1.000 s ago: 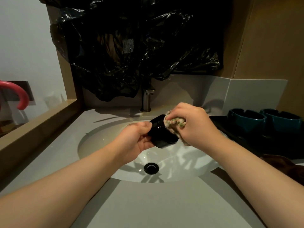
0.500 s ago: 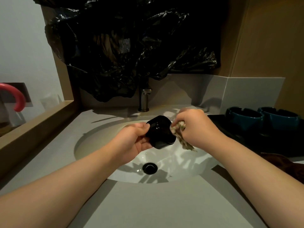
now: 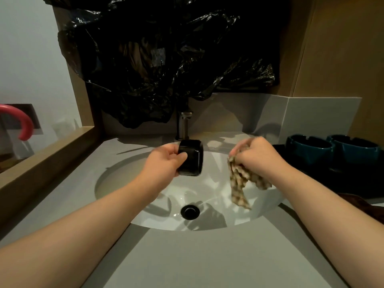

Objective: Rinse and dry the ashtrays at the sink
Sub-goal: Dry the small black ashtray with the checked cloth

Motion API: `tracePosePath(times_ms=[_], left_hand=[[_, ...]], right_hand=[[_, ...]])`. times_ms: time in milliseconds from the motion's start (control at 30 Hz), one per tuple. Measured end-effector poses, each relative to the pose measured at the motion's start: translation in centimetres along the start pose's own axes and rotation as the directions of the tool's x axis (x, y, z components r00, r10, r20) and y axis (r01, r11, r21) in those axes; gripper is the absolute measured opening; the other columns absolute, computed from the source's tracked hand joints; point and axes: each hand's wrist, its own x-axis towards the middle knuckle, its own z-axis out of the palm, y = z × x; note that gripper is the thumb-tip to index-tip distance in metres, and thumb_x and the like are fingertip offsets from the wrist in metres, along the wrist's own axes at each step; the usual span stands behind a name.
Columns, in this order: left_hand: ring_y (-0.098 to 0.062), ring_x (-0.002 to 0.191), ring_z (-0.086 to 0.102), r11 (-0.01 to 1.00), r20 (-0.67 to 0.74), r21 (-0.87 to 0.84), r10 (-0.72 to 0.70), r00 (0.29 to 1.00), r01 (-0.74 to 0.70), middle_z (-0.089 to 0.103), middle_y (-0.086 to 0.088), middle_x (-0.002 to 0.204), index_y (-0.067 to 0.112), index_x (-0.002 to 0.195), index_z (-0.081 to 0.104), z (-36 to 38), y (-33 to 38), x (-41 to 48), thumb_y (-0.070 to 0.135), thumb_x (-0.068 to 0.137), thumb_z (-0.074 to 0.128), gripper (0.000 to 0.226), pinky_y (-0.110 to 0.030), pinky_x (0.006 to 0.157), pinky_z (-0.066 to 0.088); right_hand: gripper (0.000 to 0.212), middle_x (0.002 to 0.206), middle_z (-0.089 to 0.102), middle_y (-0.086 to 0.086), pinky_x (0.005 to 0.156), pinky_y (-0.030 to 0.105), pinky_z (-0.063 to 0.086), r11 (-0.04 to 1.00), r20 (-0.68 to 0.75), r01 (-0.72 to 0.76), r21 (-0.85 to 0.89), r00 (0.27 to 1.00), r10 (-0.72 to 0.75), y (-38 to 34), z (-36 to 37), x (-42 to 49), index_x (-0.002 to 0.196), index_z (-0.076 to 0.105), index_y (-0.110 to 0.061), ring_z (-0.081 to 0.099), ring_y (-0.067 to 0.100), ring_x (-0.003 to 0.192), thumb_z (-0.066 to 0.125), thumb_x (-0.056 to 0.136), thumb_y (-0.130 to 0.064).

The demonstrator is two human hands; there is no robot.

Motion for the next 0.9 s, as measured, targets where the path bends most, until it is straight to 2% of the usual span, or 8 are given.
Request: tracePosePath(times_ms=[200, 300, 433, 500, 567, 700, 800, 900], left_hand=[[-0.025, 0.081, 0.06, 0.58, 0.206, 0.681, 0.434, 0.877, -0.447, 0.067, -0.005, 0.088, 0.015, 0.103, 0.065, -0.1, -0.7, -0.4, 0.019, 0.094, 0.054, 0.014, -0.04, 0.072, 0.05], [-0.029, 0.086, 0.065, 0.373, 0.349, 0.698, 0.569, 0.745, -0.611, 0.071, -0.006, 0.093, 0.011, 0.101, 0.067, -0.1, -0.9, 0.0, 0.021, 0.089, 0.051, 0.023, -0.041, 0.07, 0.054], [-0.027, 0.105, 0.067, 0.253, 0.481, 0.622, 0.623, 0.617, -0.741, 0.074, -0.002, 0.095, 0.011, 0.087, 0.072, 0.2, -1.5, 0.2, 0.013, 0.076, 0.06, 0.015, -0.043, 0.079, 0.059], [-0.019, 0.122, 0.058, 0.321, 0.42, 0.595, 0.658, 0.625, -0.737, 0.07, 0.003, 0.114, 0.015, 0.093, 0.072, 0.3, -1.8, 0.4, 0.015, 0.081, 0.066, 0.014, -0.035, 0.097, 0.05], [-0.007, 0.128, 0.047, 0.572, 0.26, 0.534, 0.59, 0.765, -0.623, 0.058, 0.012, 0.131, 0.024, 0.11, 0.067, 0.1, -1.8, 0.4, 0.026, 0.087, 0.067, 0.023, -0.028, 0.106, 0.039], [-0.007, 0.111, 0.059, 0.978, 0.059, 0.173, 0.103, 0.993, -0.112, 0.064, 0.007, 0.121, 0.03, 0.115, 0.06, -0.3, -1.2, 0.6, 0.037, 0.095, 0.054, 0.022, -0.03, 0.098, 0.046], [-0.02, 0.094, 0.069, 0.955, 0.242, -0.151, -0.214, 0.946, 0.255, 0.074, -0.005, 0.098, 0.015, 0.11, 0.066, -0.6, -0.8, 0.5, 0.046, 0.097, 0.044, 0.04, -0.041, 0.092, 0.052], [-0.021, 0.077, 0.066, 0.913, 0.418, -0.222, -0.229, 0.879, 0.343, 0.066, 0.0, 0.062, 0.019, 0.071, 0.073, -0.6, -0.5, 0.0, 0.045, 0.095, 0.044, 0.046, -0.044, 0.093, 0.05]], right_hand=[[0.047, 0.093, 0.074, 0.01, 0.084, 0.035, 0.052, 0.86, 0.278, -0.408, 0.307, 0.903, 0.329, 0.8, 0.4, 0.6, 0.102, 0.071, -0.01, 0.068, 0.024, 0.082, 0.066, 0.078, -0.051], [0.094, 0.115, 0.068, 0.007, 0.1, 0.041, 0.046, 0.854, 0.407, -0.448, 0.266, 0.855, 0.321, 0.7, 1.2, 0.7, 0.12, 0.063, -0.024, 0.064, 0.025, 0.105, 0.063, 0.047, -0.084], [0.062, 0.096, 0.074, 0.008, 0.093, 0.037, 0.051, 0.869, 0.438, -0.408, 0.282, 0.86, 0.262, 0.8, 1.5, 0.6, 0.108, 0.068, -0.016, 0.069, 0.025, 0.094, 0.065, 0.069, -0.065], [0.052, 0.094, 0.074, 0.009, 0.089, 0.035, 0.051, 0.868, 0.424, -0.397, 0.298, 0.87, 0.252, 0.9, 1.4, 0.6, 0.105, 0.069, -0.014, 0.069, 0.025, 0.093, 0.066, 0.073, -0.054], [0.045, 0.093, 0.074, 0.01, 0.088, 0.035, 0.051, 0.873, 0.405, -0.378, 0.307, 0.882, 0.24, 0.8, 1.0, 0.6, 0.103, 0.068, -0.014, 0.069, 0.026, 0.092, 0.065, 0.076, -0.049], [0.035, 0.087, 0.074, 0.007, 0.078, 0.031, 0.051, 0.886, 0.415, -0.336, 0.319, 0.89, 0.188, 0.8, 0.0, 0.3, 0.099, 0.066, -0.015, 0.068, 0.022, 0.081, 0.061, 0.082, -0.045], [0.033, 0.087, 0.074, 0.008, 0.075, 0.03, 0.051, 0.904, 0.473, -0.306, 0.297, 0.87, 0.139, 0.8, -0.2, 0.2, 0.1, 0.067, -0.014, 0.067, 0.022, 0.079, 0.059, 0.084, -0.042], [0.032, 0.083, 0.072, 0.007, 0.071, 0.029, 0.051, 0.935, 0.522, -0.257, 0.246, 0.847, 0.095, 0.6, -0.1, 0.0, 0.099, 0.067, -0.011, 0.066, 0.02, 0.075, 0.057, 0.086, -0.038]])
